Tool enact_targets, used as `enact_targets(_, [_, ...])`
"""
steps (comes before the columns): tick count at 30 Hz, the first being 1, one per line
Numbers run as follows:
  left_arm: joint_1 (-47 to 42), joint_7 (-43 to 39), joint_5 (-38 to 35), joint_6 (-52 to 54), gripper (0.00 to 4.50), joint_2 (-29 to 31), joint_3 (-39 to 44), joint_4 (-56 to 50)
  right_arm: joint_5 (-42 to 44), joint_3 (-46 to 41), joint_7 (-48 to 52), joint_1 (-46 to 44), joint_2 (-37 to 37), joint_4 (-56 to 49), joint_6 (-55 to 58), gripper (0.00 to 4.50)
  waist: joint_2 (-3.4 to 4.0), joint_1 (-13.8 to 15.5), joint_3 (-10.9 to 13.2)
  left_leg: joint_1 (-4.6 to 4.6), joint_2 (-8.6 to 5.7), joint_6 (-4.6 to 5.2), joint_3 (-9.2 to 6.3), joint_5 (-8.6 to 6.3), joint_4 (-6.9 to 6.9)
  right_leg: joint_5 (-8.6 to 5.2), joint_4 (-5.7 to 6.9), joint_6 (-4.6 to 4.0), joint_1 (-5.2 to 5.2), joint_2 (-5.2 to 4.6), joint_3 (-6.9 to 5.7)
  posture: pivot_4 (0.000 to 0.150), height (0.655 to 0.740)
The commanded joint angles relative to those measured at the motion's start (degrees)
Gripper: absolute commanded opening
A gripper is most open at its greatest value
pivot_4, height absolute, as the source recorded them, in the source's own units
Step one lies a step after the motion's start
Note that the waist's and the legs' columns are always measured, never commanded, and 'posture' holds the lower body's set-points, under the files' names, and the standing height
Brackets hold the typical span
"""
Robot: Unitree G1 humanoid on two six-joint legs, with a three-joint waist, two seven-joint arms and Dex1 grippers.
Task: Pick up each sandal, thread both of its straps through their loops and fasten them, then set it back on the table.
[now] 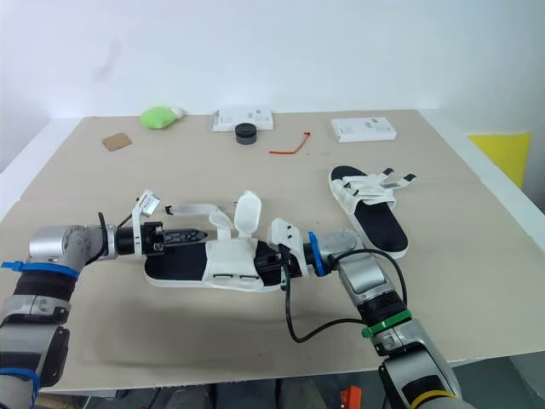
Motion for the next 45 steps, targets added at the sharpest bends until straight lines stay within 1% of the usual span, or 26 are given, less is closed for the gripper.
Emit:
enact_targets(1, [-1.3,3.0,-1.9,4.1,4.48,-1.5,3.7,1.7,-4.3,5.9,-0.4,3.3,-0.2,4.4,2.2,0.0,0.01,-0.2,0.0,0.0,0.0,-0.01,0.0,-0.01,0.0,0.0,0.0,0.01,0.0,0.0,0.0,0.15,0.74])
enact_targets(3, [-1.6,5.0,-2.2,5.4,4.48,-3.1,5.2,2.5,-4.4,5.9,-0.3,3.4,-0.3,4.3,2.2,0.0,-0.01,-0.2,0.0,0.01,0.0,-0.05,0.0,-0.03,-0.01,0.06,0.02,0.18,0.02,0.01,0.01,0.15,0.74])
enact_targets(7, [-3.9,8.7,-2.3,6.2,4.48,-6.3,8.1,5.7,-4.3,6.0,-0.3,3.4,-0.3,4.1,2.4,0.0,0.0,-0.2,0.0,0.08,0.0,-0.07,0.0,-0.04,-0.01,0.05,0.06,0.2,0.08,0.01,0.01,0.15,0.74])
enact_targets(11, [-7.5,13.6,-1.3,4.1,4.48,-8.9,10.9,11.0,-4.2,6.1,-0.5,3.4,-0.1,3.9,2.6,0.0,-0.01,-0.1,0.0,0.15,-0.04,-0.09,0.0,-0.04,0.01,0.0,0.06,0.11,0.1,-0.04,0.01,0.15,0.74])
enact_targets(13, [-10.8,16.9,-1.0,2.4,4.48,-10.1,12.9,15.1,-4.2,6.1,-0.5,3.3,-0.1,4.0,2.6,0.0,-0.02,-0.1,0.0,0.16,-0.06,-0.1,0.01,-0.03,0.01,0.01,0.06,0.14,0.12,-0.05,0.01,0.15,0.74])
enact_targets(14, [-12.3,17.3,-1.9,2.9,4.48,-10.5,14.0,15.7,-4.2,6.1,-0.6,3.2,-0.1,4.0,2.7,0.0,-0.02,-0.1,0.0,0.16,-0.06,-0.1,0.0,-0.03,0.01,0.02,0.06,0.15,0.14,-0.05,0.01,0.15,0.74])
enact_targets(17, [-14.6,16.9,-4.1,7.1,4.48,-10.9,15.0,14.4,-4.1,5.9,-0.8,3.4,0.1,3.9,2.9,0.0,-0.09,-0.3,0.0,0.13,-0.06,-0.11,0.01,-0.03,0.0,0.1,0.06,0.29,0.12,-0.03,0.01,0.15,0.74])
enact_targets(22, [-13.7,17.1,-3.1,12.1,4.48,-11.6,11.5,11.9,-3.9,5.8,-1.0,3.7,0.2,3.7,3.2,0.0,-0.09,-0.5,0.0,0.15,-0.05,-0.3,0.01,-0.14,-0.01,0.03,0.06,0.28,0.11,0.01,0.07,0.15,0.74])
enact_targets(28, [-15.1,19.8,-2.9,14.3,4.48,-12.9,12.4,12.2,-3.8,5.6,-1.2,3.7,0.2,3.5,3.6,0.0,-0.1,-0.5,0.0,0.16,-0.05,-0.43,0.01,-0.13,-0.01,0.04,0.06,0.3,0.1,0.0,0.08,0.15,0.74])
enact_targets(33, [-15.8,23.0,-0.2,8.6,4.48,-13.4,12.6,16.2,-3.8,5.6,-1.3,3.7,0.3,3.5,3.8,0.0,-0.1,-0.5,0.0,0.18,-0.04,-0.53,0.01,-0.14,-0.01,0.03,0.06,0.29,0.11,0.01,0.09,0.15,0.74])
enact_targets(35, [-17.5,25.7,-0.2,4.0,4.48,-13.8,15.5,19.9,-3.7,5.6,-1.3,3.8,0.3,3.4,3.9,0.0,-0.1,-0.5,0.0,0.21,-0.04,-0.59,0.01,-0.12,-0.01,0.04,0.06,0.31,0.13,0.0,0.09,0.15,0.74])
enact_targets(38, [-19.9,27.3,-0.8,-0.4,4.48,-13.7,18.3,23.8,-3.6,5.7,-1.3,3.9,0.2,3.1,4.2,0.0,-0.12,-0.5,0.1,0.21,-0.04,-0.62,0.01,-0.11,-0.01,0.06,0.06,0.34,0.1,0.0,0.09,0.15,0.74])
enact_targets(45, [-21.0,26.5,0.3,-0.6,4.48,-13.1,18.0,26.0,-3.6,5.8,-1.3,3.9,0.3,2.9,4.6,0.0,-0.16,-0.6,0.1,0.2,-0.04,-0.75,0.02,-0.17,-0.02,0.02,0.06,0.31,0.08,0.01,0.11,0.15,0.74])
